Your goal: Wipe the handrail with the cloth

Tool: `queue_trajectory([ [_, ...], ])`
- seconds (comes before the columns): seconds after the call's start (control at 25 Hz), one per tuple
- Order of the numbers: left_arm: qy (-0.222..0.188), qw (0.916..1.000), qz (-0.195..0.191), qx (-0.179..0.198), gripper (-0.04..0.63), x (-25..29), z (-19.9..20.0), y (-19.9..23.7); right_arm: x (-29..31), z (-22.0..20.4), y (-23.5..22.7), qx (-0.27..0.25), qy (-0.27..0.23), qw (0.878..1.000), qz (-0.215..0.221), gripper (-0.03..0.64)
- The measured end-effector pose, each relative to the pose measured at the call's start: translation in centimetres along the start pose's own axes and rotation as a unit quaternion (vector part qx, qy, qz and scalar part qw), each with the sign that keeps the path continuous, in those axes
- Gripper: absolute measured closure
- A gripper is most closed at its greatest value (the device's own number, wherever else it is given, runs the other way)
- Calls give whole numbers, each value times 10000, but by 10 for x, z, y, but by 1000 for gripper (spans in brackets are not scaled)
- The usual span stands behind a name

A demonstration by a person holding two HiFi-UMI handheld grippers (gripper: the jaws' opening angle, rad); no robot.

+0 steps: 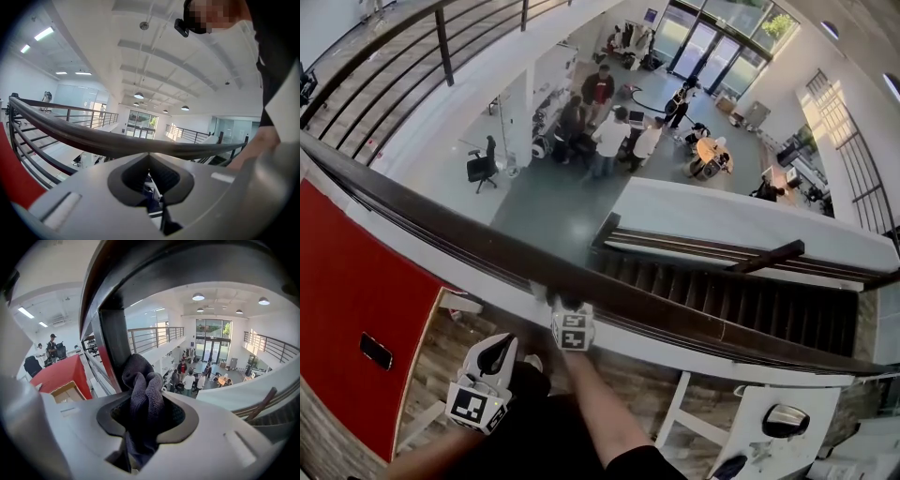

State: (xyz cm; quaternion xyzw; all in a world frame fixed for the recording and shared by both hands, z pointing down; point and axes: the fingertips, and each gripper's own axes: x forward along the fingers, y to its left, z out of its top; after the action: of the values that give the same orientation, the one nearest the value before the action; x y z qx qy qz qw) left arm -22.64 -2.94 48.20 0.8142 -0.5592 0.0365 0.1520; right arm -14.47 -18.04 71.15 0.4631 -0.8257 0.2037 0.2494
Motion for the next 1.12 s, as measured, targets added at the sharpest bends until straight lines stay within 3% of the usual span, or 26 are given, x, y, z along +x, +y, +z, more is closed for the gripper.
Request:
queue_trajectory([
  [1.12,-14,9997,246,-32,597,-5,0,-27,-16,-17,-42,-293,392,9987,172,495],
])
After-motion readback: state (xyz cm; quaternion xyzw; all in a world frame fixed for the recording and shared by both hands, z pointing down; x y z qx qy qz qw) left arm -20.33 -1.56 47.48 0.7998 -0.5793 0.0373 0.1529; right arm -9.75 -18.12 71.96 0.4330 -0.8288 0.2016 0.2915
